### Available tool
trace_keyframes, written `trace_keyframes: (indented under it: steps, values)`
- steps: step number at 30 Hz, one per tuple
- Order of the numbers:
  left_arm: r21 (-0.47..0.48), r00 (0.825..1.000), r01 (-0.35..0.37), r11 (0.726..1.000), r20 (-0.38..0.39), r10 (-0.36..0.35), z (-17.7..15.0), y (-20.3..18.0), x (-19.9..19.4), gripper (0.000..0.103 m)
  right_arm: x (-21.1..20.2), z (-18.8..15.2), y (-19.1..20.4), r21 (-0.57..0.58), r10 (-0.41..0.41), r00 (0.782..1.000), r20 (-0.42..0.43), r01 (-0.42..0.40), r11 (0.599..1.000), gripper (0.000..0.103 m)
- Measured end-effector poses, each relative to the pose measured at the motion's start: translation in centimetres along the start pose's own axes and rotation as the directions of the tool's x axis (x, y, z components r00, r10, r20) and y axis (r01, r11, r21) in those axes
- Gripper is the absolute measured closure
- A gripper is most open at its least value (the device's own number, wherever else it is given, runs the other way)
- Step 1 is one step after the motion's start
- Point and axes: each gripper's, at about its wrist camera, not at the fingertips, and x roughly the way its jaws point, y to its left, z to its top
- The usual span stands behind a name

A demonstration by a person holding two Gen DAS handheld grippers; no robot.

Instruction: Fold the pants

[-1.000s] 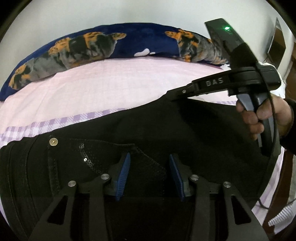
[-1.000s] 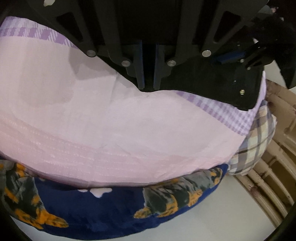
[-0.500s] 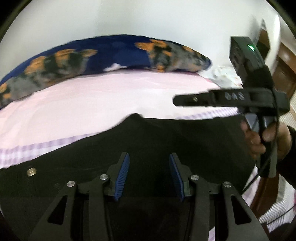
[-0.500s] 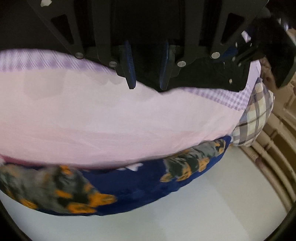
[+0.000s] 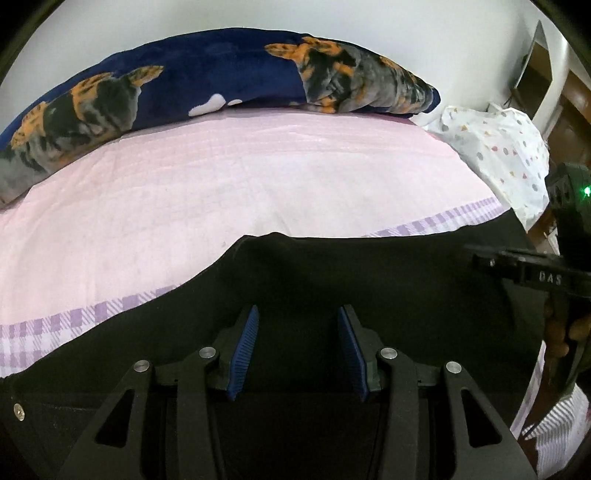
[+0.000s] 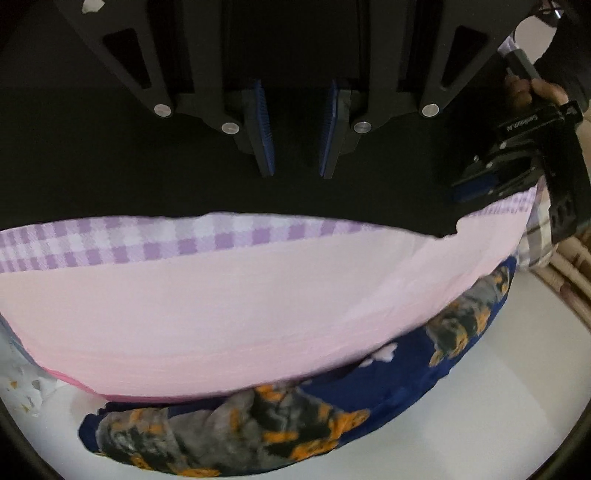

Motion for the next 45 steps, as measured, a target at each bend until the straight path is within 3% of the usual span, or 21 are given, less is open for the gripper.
trace_keyframes:
  steps: [4, 9, 14, 18, 26, 32, 40, 45]
  values:
    - [0.017, 0.999, -0.027, 0.999, 0.017, 0.027, -0.2, -0.3, -0.1, 0.057, 0.3, 0.9, -0.4, -0.003, -0.025, 0.999, 0.028, 0.025, 1.0, 0.084]
    - [0.018, 0.999, -0.049, 0.999, 0.001, 0.049, -0.1, -0.5, 0.0, 0.057, -0.5, 1.6, -1.4, 0.091, -0.005, 0.999, 0.041, 0.001, 0.996, 0.079]
    - [0.055, 0.997, -0.07, 0.996, -0.014, 0.071, -1.0, -2.1, -1.1, 0.056, -5.7, 0.2, -3.3, 0.176, -0.012, 0.991, 0.132, -0.012, 0.984, 0.069]
    - [0.067, 0.999, -0.051, 0.996, 0.009, 0.051, -2.6, -3.8, -2.9, 0.055, -9.8, -2.8, -6.8, 0.282, -0.044, 0.982, 0.183, -0.009, 0.96, 0.069]
    - [0.095, 1.0, 0.014, 0.995, 0.001, -0.014, -5.5, -7.7, -4.9, 0.053, -16.6, -11.2, -15.7, 0.529, -0.184, 0.963, 0.199, 0.052, 0.847, 0.069]
    - [0.121, 0.998, 0.053, 0.991, -0.032, -0.05, -6.6, -10.2, -5.1, 0.052, -18.8, -15.9, -20.8, 0.659, -0.242, 0.95, 0.199, 0.053, 0.75, 0.069]
    - [0.159, 0.998, 0.054, 0.986, -0.053, -0.047, -6.6, -11.9, -4.7, 0.052, -18.5, -17.1, -23.9, 0.723, -0.228, 0.948, 0.224, -0.005, 0.691, 0.069]
    - [0.174, 0.996, 0.05, 0.983, -0.087, -0.035, -6.7, -12.5, -3.8, 0.052, -18.0, -17.2, -25.7, 0.75, -0.242, 0.942, 0.233, -0.015, 0.662, 0.074]
